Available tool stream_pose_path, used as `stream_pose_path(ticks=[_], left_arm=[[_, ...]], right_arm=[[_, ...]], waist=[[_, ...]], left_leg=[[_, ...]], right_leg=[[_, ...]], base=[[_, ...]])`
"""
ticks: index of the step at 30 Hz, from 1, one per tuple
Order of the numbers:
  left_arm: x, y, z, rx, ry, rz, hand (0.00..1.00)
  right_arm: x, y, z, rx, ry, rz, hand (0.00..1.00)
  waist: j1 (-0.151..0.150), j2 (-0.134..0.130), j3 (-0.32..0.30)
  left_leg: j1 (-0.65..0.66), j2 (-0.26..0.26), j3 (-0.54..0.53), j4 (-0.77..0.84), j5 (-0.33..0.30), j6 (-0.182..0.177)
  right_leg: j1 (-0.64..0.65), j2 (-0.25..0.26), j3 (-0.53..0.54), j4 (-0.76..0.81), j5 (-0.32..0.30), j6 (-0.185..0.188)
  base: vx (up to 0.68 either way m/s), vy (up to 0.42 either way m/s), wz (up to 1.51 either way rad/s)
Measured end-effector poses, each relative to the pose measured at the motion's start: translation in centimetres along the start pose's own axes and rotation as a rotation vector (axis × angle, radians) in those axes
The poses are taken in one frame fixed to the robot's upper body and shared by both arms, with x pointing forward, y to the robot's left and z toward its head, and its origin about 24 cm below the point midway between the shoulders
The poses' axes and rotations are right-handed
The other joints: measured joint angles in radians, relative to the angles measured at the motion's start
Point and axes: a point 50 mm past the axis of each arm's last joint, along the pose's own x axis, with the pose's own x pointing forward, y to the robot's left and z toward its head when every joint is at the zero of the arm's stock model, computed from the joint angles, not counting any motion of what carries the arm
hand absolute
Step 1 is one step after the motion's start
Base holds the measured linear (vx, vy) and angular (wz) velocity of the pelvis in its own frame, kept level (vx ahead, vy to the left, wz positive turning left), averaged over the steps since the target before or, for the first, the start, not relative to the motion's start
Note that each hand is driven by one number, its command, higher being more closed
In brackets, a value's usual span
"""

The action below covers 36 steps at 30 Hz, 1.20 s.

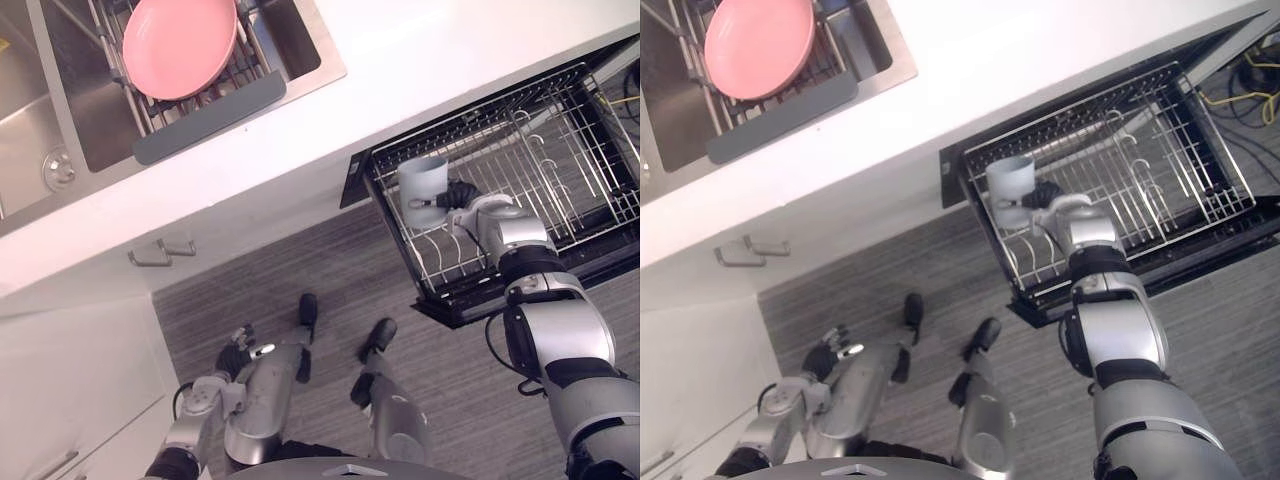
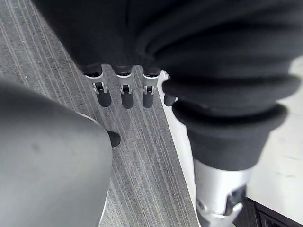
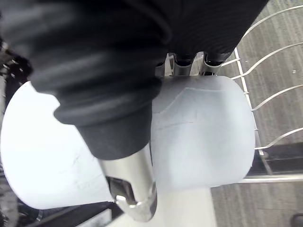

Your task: Walk over to the sink, pick up the cup, carry it to the dishwasher, place the cup inside the dishwasher, then close the dishwasher door

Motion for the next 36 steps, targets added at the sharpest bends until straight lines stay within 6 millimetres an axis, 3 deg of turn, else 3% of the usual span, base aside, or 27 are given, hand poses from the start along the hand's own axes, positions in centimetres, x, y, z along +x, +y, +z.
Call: stream_pose_path(ticks=[3, 4, 18, 24, 28, 31, 35, 36], left_arm=[[0.0, 0.0, -0.1, -0.011, 0.008, 0.0, 0.0], [0.0, 0.0, -0.1, -0.019, 0.011, 0.0, 0.0], [0.0, 0.0, -0.4, -0.047, 0.022, 0.003, 0.0], [-0.1, 0.2, -0.9, -0.05, 0.042, 0.02, 0.0], [-0.3, 0.7, -1.4, -0.112, 0.036, 0.06, 0.0], [-1.4, 1.8, -2.9, -0.222, 0.033, 0.146, 0.0], [-3.5, 3.8, -5.7, -0.341, 0.08, 0.273, 0.0], [-3.9, 4.0, -6.2, -0.355, 0.087, 0.29, 0.0]], right_arm=[[0.0, -0.2, -0.3, 0.005, 0.038, 0.009, 1.0], [0.0, -0.2, -0.3, 0.005, 0.039, 0.009, 0.0], [0.2, 0.0, -0.2, 0.099, 0.025, 0.0, 0.0], [-0.6, 1.1, 2.9, 0.189, -0.177, 0.016, 0.0], [-1.8, 2.2, 2.9, 0.31, -0.335, 0.038, 0.0], [-3.6, 4.6, 0.6, 0.45, -0.454, 0.066, 0.0], [-6.6, 8.8, -5.6, 0.61, -0.476, 0.076, 0.0], [-7.1, 9.2, -6.1, 0.626, -0.487, 0.08, 0.0]], waist=[[-0.001, 0.0, 0.0], [-0.001, 0.001, 0.001], [-0.012, 0.005, 0.002], [-0.04, 0.005, 0.002], [-0.057, 0.001, 0.0], [-0.08, -0.024, -0.031], [-0.109, -0.08, -0.114], [-0.11, -0.086, -0.122]], left_leg=[[-0.002, 0.0, -0.003, 0.0, 0.002, -0.002], [-0.002, 0.0, -0.004, 0.0, 0.003, -0.004], [0.037, 0.003, -0.015, -0.066, 0.048, -0.011], [0.089, 0.005, 0.005, -0.097, 0.052, -0.014], [0.142, 0.005, 0.016, -0.127, 0.054, -0.015], [0.171, 0.005, 0.029, -0.147, 0.051, -0.02], [0.231, 0.009, 0.045, -0.157, 0.017, -0.032], [0.243, 0.011, 0.051, -0.156, 0.01, -0.035]], right_leg=[[-0.001, 0.001, -0.002, 0.0, 0.0, -0.001], [-0.001, 0.001, -0.003, 0.0, 0.0, -0.001], [0.01, 0.007, -0.02, 0.0, -0.001, -0.018], [0.038, 0.009, 0.005, 0.0, -0.001, -0.018], [0.071, 0.01, 0.02, 0.0, -0.005, -0.013], [0.085, 0.01, 0.031, -0.002, -0.016, -0.006], [0.131, 0.015, 0.046, -0.005, -0.044, -0.003], [0.141, 0.016, 0.053, -0.005, -0.048, -0.002]], base=[[0.03, 0.018, 0.02], [0.04, 0.022, 0.02], [0.02, 0.004, 0.02], [0.03, 0.005, -0.12], [0.06, 0.0, -0.09], [0.09, -0.009, -0.14], [0.14, -0.033, -0.13], [0.12, -0.03, -0.29]])
